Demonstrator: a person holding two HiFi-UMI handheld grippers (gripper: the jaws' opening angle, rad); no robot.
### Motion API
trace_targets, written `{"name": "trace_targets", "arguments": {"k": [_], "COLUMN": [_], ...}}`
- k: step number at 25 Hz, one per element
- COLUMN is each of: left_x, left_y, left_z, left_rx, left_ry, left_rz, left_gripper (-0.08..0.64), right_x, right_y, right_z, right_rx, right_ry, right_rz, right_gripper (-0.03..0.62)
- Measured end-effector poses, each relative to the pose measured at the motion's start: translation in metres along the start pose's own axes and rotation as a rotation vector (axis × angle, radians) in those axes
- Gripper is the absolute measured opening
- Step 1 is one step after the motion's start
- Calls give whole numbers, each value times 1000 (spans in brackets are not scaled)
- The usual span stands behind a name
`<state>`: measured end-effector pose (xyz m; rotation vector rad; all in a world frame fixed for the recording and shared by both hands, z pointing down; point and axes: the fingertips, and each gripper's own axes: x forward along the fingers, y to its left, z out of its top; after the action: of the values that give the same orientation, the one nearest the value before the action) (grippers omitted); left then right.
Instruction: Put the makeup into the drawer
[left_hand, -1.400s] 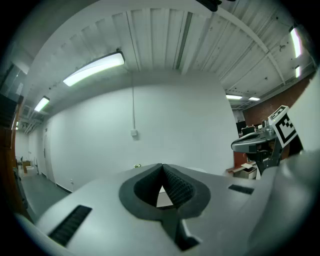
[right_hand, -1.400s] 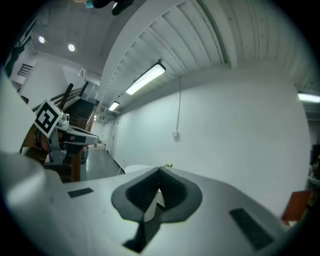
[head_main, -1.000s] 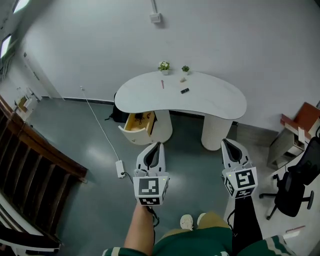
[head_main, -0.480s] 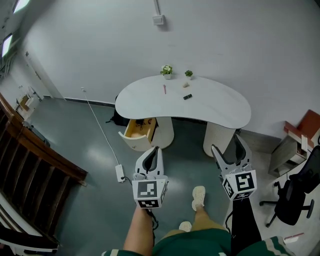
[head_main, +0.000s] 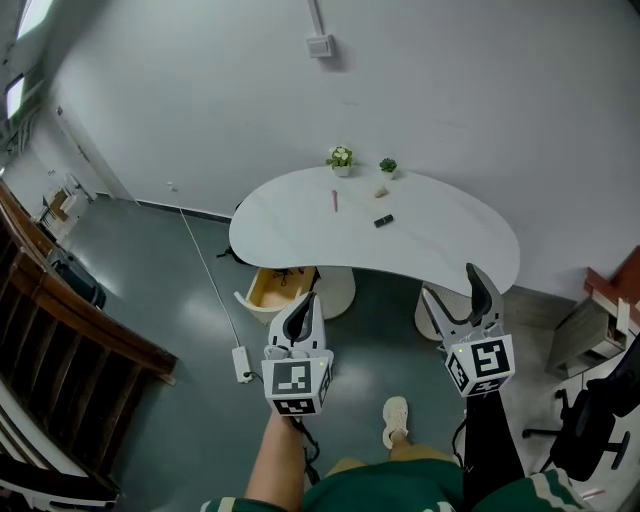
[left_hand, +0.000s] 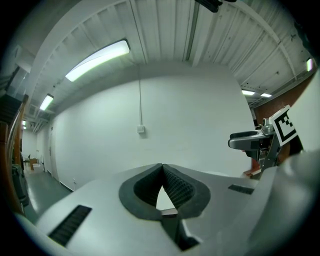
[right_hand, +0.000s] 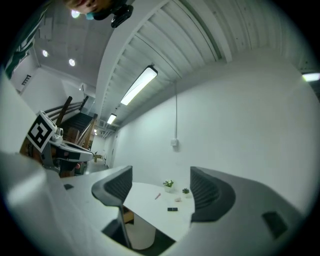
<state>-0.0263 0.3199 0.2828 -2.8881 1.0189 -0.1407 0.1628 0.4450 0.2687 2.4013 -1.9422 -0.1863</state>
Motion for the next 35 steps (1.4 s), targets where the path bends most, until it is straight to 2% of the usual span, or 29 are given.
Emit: {"name": "trace_targets", "arguments": {"k": [6, 11, 16, 20, 24, 27, 35], "left_x": [72, 115, 141, 163, 189, 223, 339], "left_y": [13, 31, 47, 67, 100, 129, 204], "left_z": [4, 5, 10, 11, 7, -1, -16], "left_rx": [-3, 52, -6, 13, -10, -25, -29], "left_ry": [2, 13, 14, 26, 45, 55, 50], "left_rz": [31, 100, 93, 114, 125, 120, 29], "left_gripper": [0, 0, 0, 0, 0, 0, 0], "right_x": [71, 128, 172, 205, 243, 282, 409], "right_y": [-35, -52, -55, -50, -44, -42, -42], "right_z": [-9, -15, -17, -27, -37, -47, -64], "right_rx": [10, -1, 2, 5, 4, -2, -5], "right_ry": [-3, -5, -15, 2, 24, 39, 66], "right_rz": [51, 96, 128, 147, 152, 145, 79], "right_gripper": [364, 362, 360, 357, 356, 356, 356]}}
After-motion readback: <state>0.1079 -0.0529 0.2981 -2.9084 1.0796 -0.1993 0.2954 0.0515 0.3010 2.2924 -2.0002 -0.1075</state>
